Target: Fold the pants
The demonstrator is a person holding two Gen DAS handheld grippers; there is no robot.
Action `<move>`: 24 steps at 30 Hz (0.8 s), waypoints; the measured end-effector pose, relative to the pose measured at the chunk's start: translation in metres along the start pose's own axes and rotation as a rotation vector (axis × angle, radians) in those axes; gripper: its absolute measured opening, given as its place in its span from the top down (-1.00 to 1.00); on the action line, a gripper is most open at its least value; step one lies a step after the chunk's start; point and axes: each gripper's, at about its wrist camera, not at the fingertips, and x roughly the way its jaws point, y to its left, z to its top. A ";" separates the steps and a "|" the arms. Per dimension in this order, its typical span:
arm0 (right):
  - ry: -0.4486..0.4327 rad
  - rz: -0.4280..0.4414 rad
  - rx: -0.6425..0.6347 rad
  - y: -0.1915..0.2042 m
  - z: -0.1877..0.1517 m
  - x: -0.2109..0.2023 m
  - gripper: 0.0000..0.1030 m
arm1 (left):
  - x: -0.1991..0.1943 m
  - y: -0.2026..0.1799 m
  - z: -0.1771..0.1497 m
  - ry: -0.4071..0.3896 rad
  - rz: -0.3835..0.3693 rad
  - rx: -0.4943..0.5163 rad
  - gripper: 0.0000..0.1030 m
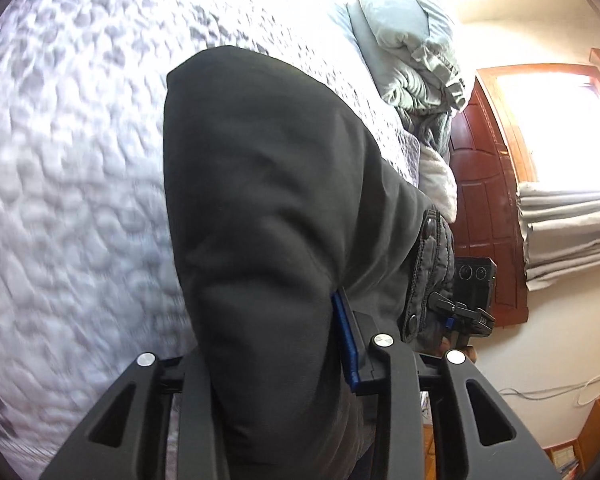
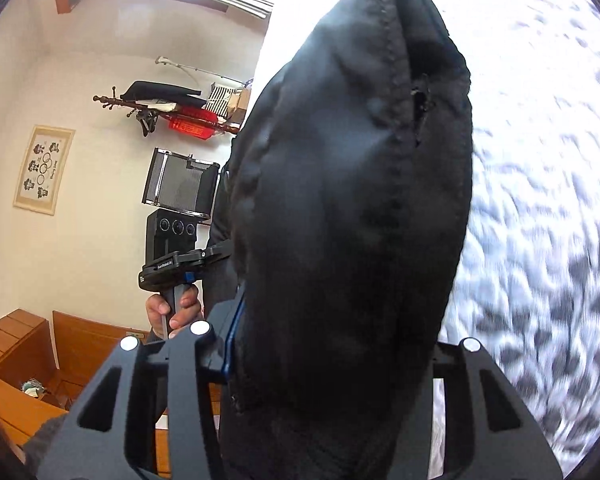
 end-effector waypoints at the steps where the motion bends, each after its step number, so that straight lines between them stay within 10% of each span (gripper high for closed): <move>1: 0.002 -0.003 0.000 0.002 0.014 0.005 0.12 | -0.003 0.003 0.013 -0.005 0.004 -0.004 0.36; 12: 0.068 -0.082 0.046 -0.017 0.136 0.090 0.12 | 0.000 0.082 0.128 0.021 0.021 -0.137 0.36; 24: 0.099 -0.051 0.137 -0.062 0.148 0.131 -0.09 | 0.008 0.133 0.131 0.003 -0.058 -0.186 0.13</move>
